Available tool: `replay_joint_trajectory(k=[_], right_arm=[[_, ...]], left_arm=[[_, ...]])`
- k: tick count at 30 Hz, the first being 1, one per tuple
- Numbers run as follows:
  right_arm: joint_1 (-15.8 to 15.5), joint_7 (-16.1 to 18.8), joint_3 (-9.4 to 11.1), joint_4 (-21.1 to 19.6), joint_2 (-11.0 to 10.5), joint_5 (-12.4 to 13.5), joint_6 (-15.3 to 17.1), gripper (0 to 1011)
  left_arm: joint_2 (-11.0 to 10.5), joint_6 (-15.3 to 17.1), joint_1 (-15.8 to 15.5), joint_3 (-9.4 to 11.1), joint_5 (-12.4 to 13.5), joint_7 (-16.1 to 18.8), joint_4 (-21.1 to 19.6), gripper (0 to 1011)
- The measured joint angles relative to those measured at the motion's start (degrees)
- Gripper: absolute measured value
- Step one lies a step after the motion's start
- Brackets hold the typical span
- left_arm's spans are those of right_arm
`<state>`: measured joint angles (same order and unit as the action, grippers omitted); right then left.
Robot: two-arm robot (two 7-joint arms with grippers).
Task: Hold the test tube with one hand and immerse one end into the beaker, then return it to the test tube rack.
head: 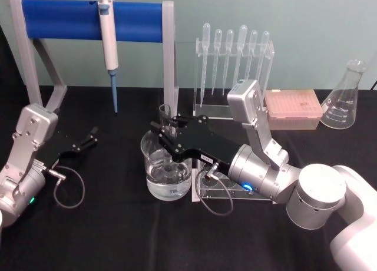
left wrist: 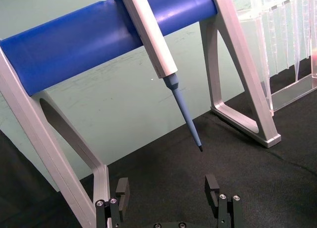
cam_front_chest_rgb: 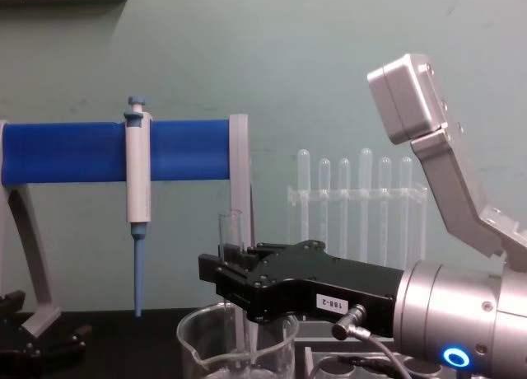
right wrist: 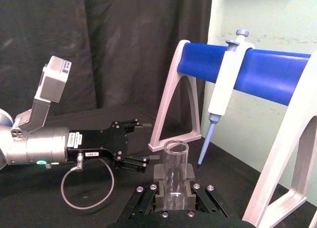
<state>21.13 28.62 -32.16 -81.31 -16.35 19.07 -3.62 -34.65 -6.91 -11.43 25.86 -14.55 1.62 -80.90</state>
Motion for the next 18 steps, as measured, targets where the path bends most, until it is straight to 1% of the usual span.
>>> replay_joint_trajectory(k=[18], right_arm=[[0.00,0.00,0.00,0.00,0.00,0.00,0.00,225]], left_arm=[[0.00,0.00,0.00,0.00,0.00,0.00,0.00,1000]])
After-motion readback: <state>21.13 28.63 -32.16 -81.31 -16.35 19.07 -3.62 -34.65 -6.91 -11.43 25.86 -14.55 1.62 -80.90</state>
